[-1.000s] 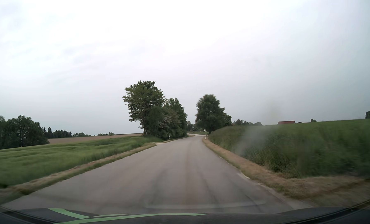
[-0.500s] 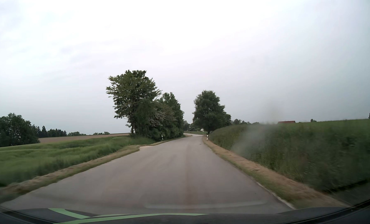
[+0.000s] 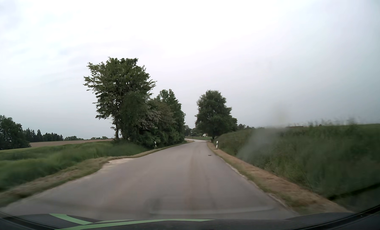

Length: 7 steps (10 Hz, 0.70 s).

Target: Follow the waypoints while adhering to traffic rules and regulations

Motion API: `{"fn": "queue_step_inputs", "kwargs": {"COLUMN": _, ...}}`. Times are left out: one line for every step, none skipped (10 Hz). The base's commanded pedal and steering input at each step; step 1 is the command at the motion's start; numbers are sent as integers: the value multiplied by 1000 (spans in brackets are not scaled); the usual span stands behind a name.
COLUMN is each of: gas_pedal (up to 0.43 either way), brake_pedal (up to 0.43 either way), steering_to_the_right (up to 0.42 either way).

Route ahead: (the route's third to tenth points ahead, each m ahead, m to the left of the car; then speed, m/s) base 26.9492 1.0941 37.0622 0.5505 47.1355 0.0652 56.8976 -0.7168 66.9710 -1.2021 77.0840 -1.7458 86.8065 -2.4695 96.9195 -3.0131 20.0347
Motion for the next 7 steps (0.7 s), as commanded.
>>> {"fn": "queue_step_inputs", "kwargs": {"gas_pedal": 130, "brake_pedal": 0, "steering_to_the_right": 7}}
{"fn": "queue_step_inputs", "kwargs": {"gas_pedal": 130, "brake_pedal": 0, "steering_to_the_right": 7}}
{"fn": "queue_step_inputs", "kwargs": {"gas_pedal": 130, "brake_pedal": 0, "steering_to_the_right": 7}}
{"fn": "queue_step_inputs", "kwargs": {"gas_pedal": 130, "brake_pedal": 0, "steering_to_the_right": 7}}
{"fn": "queue_step_inputs", "kwargs": {"gas_pedal": 130, "brake_pedal": 0, "steering_to_the_right": 7}}
{"fn": "queue_step_inputs", "kwargs": {"gas_pedal": 130, "brake_pedal": 0, "steering_to_the_right": 7}}
{"fn": "queue_step_inputs", "kwargs": {"gas_pedal": 130, "brake_pedal": 0, "steering_to_the_right": 7}}
